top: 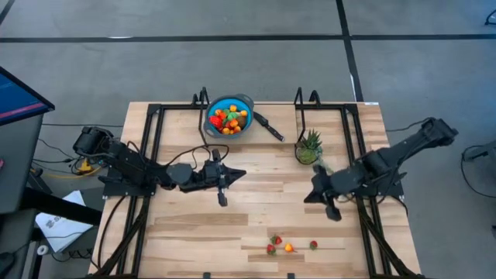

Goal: Pick & Place Fruit
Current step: Put the strawberry into the basket

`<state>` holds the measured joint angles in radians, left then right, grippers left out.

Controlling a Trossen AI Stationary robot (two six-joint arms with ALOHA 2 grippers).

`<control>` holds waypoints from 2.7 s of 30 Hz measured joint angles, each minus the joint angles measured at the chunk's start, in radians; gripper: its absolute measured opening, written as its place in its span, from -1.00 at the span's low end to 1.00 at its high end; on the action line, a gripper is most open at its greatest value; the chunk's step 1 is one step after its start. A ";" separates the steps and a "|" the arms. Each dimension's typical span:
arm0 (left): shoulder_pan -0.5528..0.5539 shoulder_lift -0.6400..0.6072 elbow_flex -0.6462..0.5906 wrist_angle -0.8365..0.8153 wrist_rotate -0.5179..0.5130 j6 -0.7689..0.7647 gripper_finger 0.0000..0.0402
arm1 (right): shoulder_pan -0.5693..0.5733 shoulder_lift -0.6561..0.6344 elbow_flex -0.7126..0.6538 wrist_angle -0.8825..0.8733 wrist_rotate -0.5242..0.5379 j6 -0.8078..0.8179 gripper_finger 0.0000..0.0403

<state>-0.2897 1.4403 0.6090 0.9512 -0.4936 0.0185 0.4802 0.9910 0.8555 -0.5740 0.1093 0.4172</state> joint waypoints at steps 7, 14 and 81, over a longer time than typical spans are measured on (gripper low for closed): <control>0.021 0.000 0.000 0.000 0.000 0.000 -0.98 | 0.113 0.142 0.029 -0.041 -0.004 0.115 -1.00; 0.057 0.000 0.000 -0.001 0.000 0.000 -0.98 | 0.229 0.225 0.029 -0.100 -0.042 0.236 -1.00; 0.054 -0.001 0.000 -0.009 0.001 -0.001 -0.98 | 0.385 0.710 0.028 0.118 -0.090 0.373 -0.36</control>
<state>-0.2359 1.4397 0.6086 0.9421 -0.4927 0.0177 0.8654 1.7012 0.8837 -0.4556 0.0189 0.7902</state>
